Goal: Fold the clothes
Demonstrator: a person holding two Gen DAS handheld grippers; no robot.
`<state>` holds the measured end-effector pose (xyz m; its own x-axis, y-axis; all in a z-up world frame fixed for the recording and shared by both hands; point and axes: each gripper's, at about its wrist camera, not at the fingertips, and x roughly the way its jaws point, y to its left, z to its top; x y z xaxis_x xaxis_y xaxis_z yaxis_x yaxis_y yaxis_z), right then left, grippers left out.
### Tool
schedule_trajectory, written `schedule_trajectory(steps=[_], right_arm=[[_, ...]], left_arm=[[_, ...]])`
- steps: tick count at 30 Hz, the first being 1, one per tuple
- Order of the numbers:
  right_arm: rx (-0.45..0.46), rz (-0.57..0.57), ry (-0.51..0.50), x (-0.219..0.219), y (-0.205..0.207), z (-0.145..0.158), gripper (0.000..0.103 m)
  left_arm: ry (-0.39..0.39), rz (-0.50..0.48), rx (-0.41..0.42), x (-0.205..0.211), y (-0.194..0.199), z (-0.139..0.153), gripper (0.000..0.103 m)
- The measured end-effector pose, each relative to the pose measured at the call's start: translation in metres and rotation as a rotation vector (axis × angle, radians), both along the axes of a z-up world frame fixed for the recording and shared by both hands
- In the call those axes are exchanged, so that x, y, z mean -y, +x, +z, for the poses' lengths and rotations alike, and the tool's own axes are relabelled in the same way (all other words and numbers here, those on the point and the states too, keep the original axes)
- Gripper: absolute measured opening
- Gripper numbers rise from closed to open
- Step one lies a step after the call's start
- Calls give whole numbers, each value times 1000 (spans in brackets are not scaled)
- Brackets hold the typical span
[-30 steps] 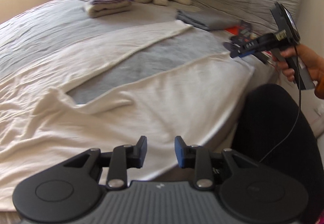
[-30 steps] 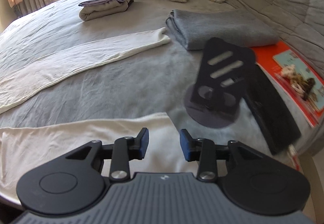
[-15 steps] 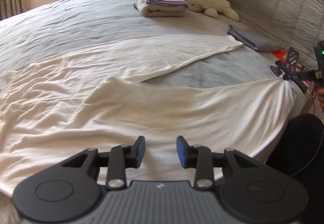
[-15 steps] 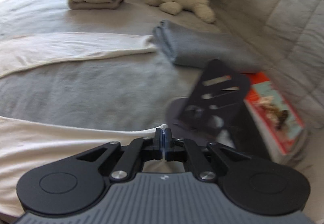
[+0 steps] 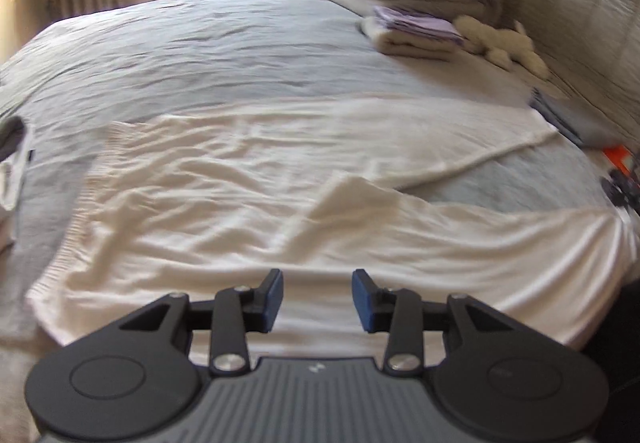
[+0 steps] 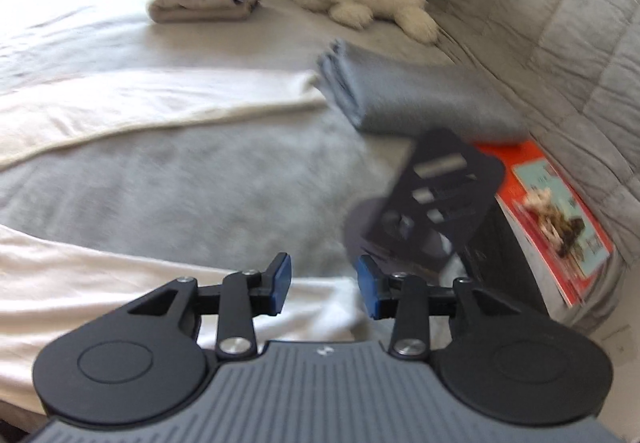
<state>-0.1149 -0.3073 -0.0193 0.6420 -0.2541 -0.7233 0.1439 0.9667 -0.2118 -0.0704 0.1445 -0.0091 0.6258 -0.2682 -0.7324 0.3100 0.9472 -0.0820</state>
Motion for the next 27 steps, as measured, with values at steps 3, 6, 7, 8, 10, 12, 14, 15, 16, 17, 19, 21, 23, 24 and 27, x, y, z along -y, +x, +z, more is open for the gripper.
schedule_trajectory(steps=[3, 6, 7, 8, 10, 12, 14, 15, 16, 17, 19, 21, 23, 24, 27], right_arm=[[14, 67, 21, -17, 10, 3, 41], [21, 155, 54, -39, 28, 2, 41], [22, 186, 70, -46, 35, 2, 41], [25, 219, 85, -55, 44, 1, 41], [30, 284, 103, -73, 59, -1, 41], [30, 351, 110, -94, 76, -3, 41], [28, 419, 116, -114, 95, -3, 41], [28, 449, 124, -123, 104, -3, 41], [28, 479, 133, -133, 114, -2, 41], [28, 507, 144, -142, 125, -2, 41], [27, 555, 163, -161, 146, -1, 41], [18, 599, 175, -179, 168, -2, 41], [12, 637, 165, -197, 186, -4, 41], [8, 657, 159, -205, 195, -5, 41], [-3, 701, 135, -221, 217, -10, 41]], left_arm=[[7, 70, -1, -21, 25, 5, 39], [37, 141, -19, -42, 56, 4, 39], [46, 160, -20, -48, 67, 4, 39], [49, 172, -18, -55, 77, 3, 39], [50, 193, -16, -68, 98, 1, 39], [51, 214, -19, -81, 119, -1, 39], [47, 232, -21, -92, 138, -4, 39], [37, 237, -18, -98, 147, -5, 39], [22, 240, -19, -103, 155, -7, 39], [0, 241, -24, -108, 162, -10, 38], [-42, 242, -33, -118, 175, -15, 38], [-82, 239, -42, -127, 188, -19, 38], [-114, 221, -45, -132, 196, -23, 37], [-127, 212, -45, -134, 199, -24, 37], [-162, 190, -50, -140, 209, -28, 37]])
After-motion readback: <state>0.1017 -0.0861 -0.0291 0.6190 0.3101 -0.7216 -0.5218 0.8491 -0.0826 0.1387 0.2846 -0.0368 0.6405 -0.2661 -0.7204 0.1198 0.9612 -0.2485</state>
